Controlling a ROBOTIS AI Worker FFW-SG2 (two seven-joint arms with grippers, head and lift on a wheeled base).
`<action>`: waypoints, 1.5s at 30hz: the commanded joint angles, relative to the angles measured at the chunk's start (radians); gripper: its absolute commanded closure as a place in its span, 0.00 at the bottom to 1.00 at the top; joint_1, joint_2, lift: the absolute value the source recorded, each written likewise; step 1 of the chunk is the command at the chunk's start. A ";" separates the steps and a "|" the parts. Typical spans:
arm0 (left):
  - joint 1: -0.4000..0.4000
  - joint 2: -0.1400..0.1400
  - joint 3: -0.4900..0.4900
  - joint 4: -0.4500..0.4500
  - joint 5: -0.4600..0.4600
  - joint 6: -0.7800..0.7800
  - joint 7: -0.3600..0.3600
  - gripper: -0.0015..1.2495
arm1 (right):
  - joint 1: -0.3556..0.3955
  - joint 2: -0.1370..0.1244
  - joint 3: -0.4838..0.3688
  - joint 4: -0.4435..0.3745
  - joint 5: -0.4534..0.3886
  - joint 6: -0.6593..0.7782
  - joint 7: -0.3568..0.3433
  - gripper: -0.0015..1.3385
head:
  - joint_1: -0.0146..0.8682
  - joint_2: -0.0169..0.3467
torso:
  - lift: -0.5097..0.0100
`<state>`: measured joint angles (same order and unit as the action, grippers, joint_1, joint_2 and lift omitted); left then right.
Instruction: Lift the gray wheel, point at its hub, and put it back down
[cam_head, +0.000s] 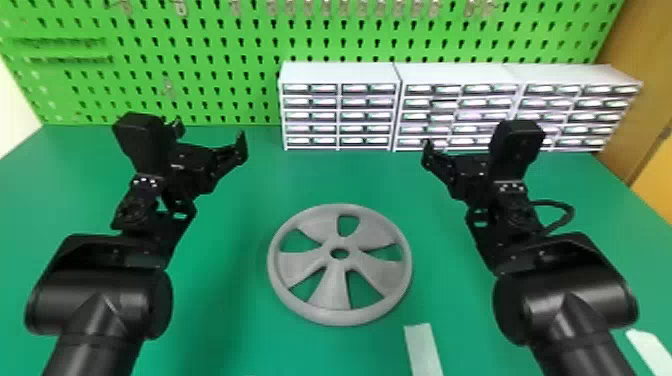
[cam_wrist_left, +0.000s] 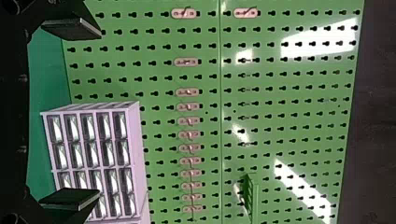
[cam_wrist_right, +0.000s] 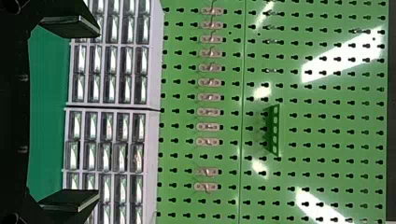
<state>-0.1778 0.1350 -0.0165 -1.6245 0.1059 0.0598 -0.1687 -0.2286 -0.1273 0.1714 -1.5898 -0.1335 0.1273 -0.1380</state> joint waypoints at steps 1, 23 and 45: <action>0.001 0.000 0.001 0.000 0.000 0.000 0.000 0.08 | 0.000 0.000 0.000 0.001 0.000 0.000 0.000 0.07 | 0.80 0.18 | 0.81; 0.003 0.000 0.001 0.000 0.000 0.002 0.000 0.08 | -0.003 0.002 -0.006 -0.042 -0.015 0.057 0.000 0.07 | 0.80 0.18 | 0.81; 0.001 0.000 -0.010 0.000 0.005 0.041 -0.017 0.08 | -0.097 0.029 -0.032 -0.292 -0.138 0.718 -0.120 0.08 | 0.80 0.18 | 0.81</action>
<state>-0.1763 0.1350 -0.0237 -1.6245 0.1104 0.0972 -0.1842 -0.2955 -0.1060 0.1459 -1.8495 -0.2448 0.7061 -0.2395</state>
